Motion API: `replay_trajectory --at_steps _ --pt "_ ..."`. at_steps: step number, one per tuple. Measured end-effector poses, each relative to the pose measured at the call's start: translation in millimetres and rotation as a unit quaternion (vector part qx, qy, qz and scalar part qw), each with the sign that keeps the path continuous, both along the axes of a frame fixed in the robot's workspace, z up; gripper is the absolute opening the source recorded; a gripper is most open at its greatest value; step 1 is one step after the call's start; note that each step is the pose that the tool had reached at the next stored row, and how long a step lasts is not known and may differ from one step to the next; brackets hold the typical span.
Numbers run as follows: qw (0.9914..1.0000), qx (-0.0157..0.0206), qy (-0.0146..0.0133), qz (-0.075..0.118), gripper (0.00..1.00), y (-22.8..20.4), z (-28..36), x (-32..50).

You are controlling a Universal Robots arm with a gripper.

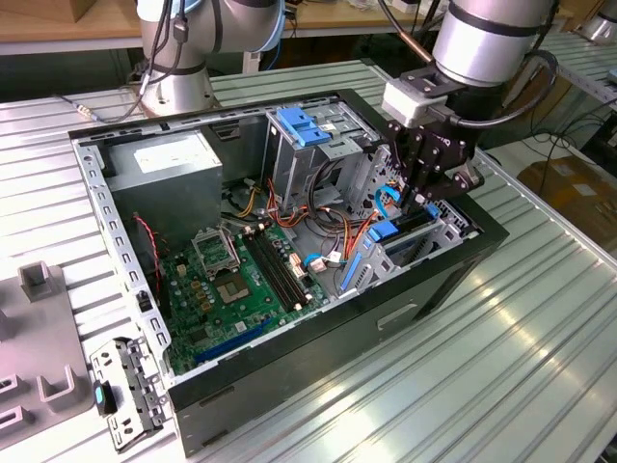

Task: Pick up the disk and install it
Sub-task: 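Insert the second disk wire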

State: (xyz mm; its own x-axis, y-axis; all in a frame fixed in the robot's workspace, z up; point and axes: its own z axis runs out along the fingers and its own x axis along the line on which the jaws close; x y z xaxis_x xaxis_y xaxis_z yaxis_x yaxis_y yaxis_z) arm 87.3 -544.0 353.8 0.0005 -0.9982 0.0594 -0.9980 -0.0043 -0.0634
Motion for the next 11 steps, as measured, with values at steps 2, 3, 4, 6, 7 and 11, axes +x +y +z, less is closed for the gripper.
replay_trajectory --at_steps 2,3,4,6,7,11 --pt "0.99997 0.0074 -0.0004 0.0 0.16 -2.0 -1.1 0.0" --pt "0.99996 0.0086 -0.0012 0.0 0.16 -3.2 -2.0 0.0" --pt "0.99996 0.009 -0.0027 0.0 0.16 -3.6 -2.7 -0.1" --pt "0.99994 0.01 -0.0054 0.0 0.16 -4.0 -3.4 -0.9" --pt "0.99992 0.0115 -0.0059 0.0 0.16 -4.1 -3.7 -1.3" --pt "0.99985 0.0148 -0.0087 -0.001 0.16 -4.8 -4.6 -1.6"
